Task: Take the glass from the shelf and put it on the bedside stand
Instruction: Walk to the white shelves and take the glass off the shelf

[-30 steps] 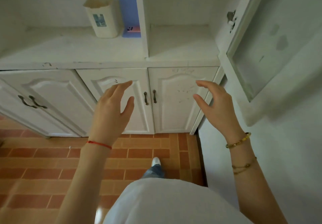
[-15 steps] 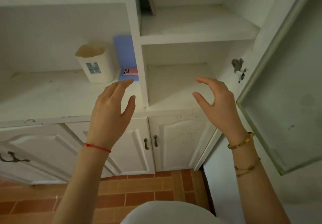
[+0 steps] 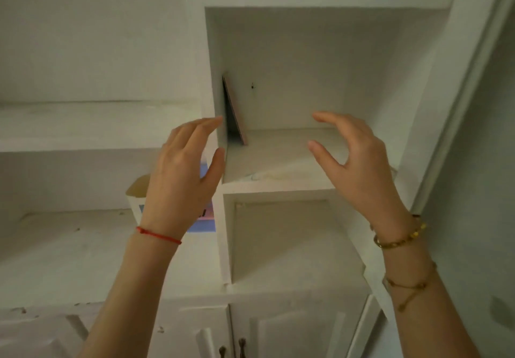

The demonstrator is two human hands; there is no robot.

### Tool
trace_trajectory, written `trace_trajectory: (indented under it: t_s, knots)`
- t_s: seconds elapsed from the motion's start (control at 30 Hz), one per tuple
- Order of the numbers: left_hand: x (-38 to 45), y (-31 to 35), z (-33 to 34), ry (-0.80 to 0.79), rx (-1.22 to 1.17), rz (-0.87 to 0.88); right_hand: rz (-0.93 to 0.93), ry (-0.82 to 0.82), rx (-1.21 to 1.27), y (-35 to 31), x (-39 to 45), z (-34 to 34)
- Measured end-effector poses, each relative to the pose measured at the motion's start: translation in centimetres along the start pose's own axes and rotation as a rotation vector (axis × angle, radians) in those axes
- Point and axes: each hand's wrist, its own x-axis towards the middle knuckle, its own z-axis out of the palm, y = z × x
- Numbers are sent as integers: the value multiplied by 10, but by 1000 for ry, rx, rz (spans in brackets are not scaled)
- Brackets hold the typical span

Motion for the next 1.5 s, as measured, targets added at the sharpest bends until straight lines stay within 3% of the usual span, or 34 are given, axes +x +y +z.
trace_trajectory:
  t_s: [0.33, 0.47, 0.87, 1.07, 1.27, 1.5]
  knots:
    - [112, 19, -29, 248, 26, 219, -201, 232, -60, -17, 115, -53]
    - [150, 27, -36, 334, 27, 273, -212, 239, -82, -24, 158, -67]
    - [203, 17, -13, 370, 177, 229, -28, 52, -112, -4, 243, -53]
    - [203, 18, -1, 485, 29, 116, 63, 19, -86, -1, 261, -39]
    - [208, 20, 9, 471, -100, 12, 132, -62, -85, -3, 274, -32]
    - [213, 22, 20, 585, -49, -7, 166, -94, -64, 0, 286, -27]
